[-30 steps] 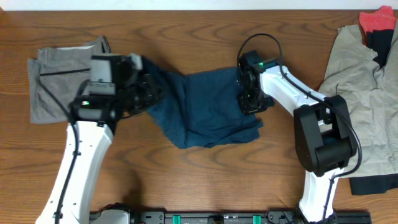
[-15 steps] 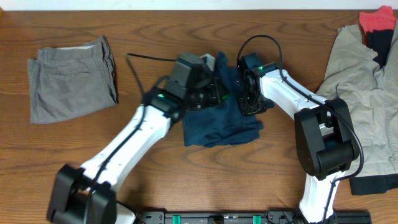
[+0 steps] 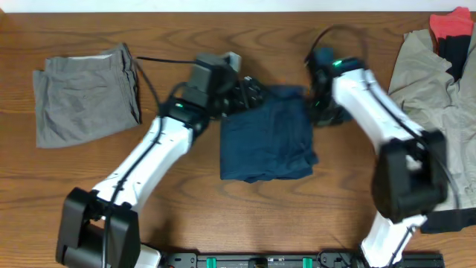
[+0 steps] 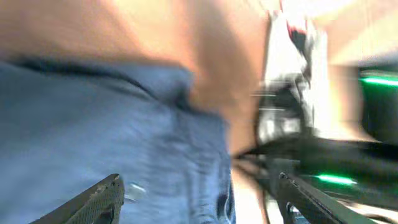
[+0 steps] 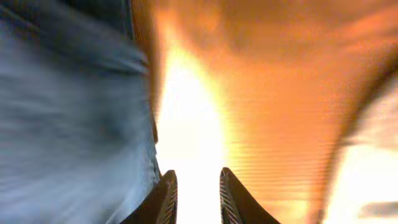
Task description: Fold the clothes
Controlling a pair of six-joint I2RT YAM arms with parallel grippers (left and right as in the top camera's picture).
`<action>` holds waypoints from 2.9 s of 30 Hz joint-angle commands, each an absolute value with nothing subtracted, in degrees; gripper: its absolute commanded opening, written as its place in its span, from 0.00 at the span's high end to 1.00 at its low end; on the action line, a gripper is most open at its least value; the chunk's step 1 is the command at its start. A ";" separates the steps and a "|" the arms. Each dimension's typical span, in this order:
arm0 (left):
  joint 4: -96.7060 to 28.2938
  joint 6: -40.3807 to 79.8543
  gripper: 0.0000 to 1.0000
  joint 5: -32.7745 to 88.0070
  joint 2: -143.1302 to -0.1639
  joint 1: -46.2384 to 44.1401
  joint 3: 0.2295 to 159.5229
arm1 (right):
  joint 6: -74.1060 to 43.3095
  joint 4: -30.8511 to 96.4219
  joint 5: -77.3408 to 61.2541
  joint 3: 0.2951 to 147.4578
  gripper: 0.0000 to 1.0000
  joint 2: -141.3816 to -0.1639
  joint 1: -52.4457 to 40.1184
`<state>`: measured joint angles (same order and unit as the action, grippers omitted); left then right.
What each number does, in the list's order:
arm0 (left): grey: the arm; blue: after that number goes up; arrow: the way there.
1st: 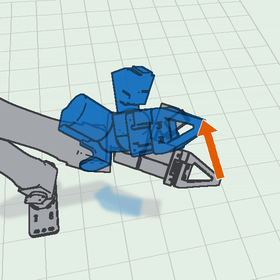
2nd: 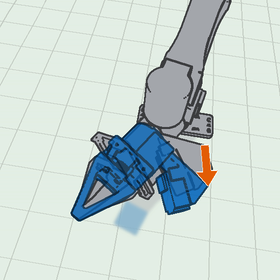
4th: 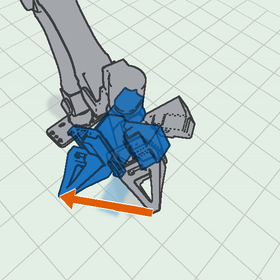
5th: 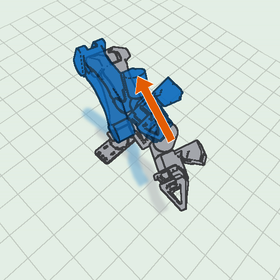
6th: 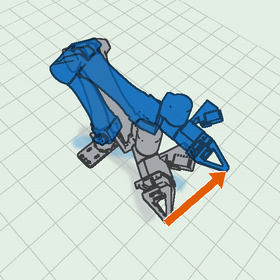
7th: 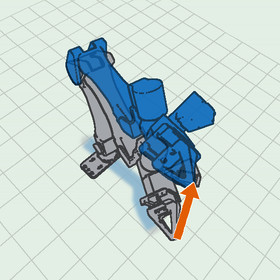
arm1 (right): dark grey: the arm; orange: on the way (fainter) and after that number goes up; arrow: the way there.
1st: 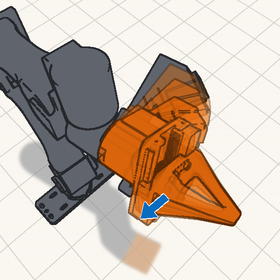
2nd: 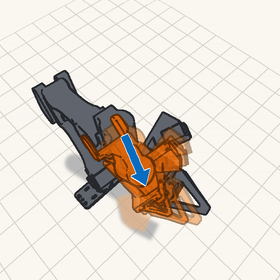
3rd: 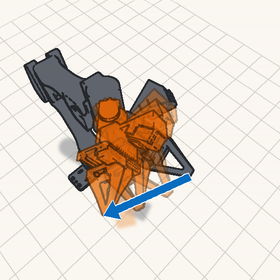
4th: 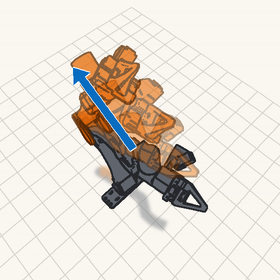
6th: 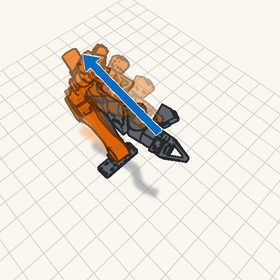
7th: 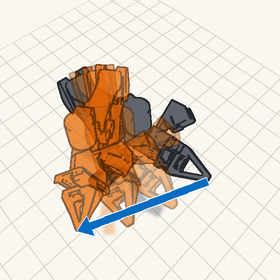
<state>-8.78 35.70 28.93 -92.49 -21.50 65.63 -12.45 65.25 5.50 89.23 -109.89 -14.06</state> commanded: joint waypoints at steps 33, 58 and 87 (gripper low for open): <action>-41.52 22.52 0.22 22.39 -111.13 -19.22 66.98 | -18.22 48.45 -5.43 55.57 0.66 -100.95 -24.03; -20.60 7.68 0.02 15.97 -104.57 -18.94 66.98 | -16.23 33.30 4.03 57.84 0.56 -100.95 -18.50; -21.76 -3.62 0.94 -17.91 -88.77 -3.68 67.09 | -15.59 46.15 4.67 64.47 0.54 -92.66 -14.59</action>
<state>-24.82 3.09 -6.76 -94.11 -6.42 66.78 -16.38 45.80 3.77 62.78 -96.18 -15.22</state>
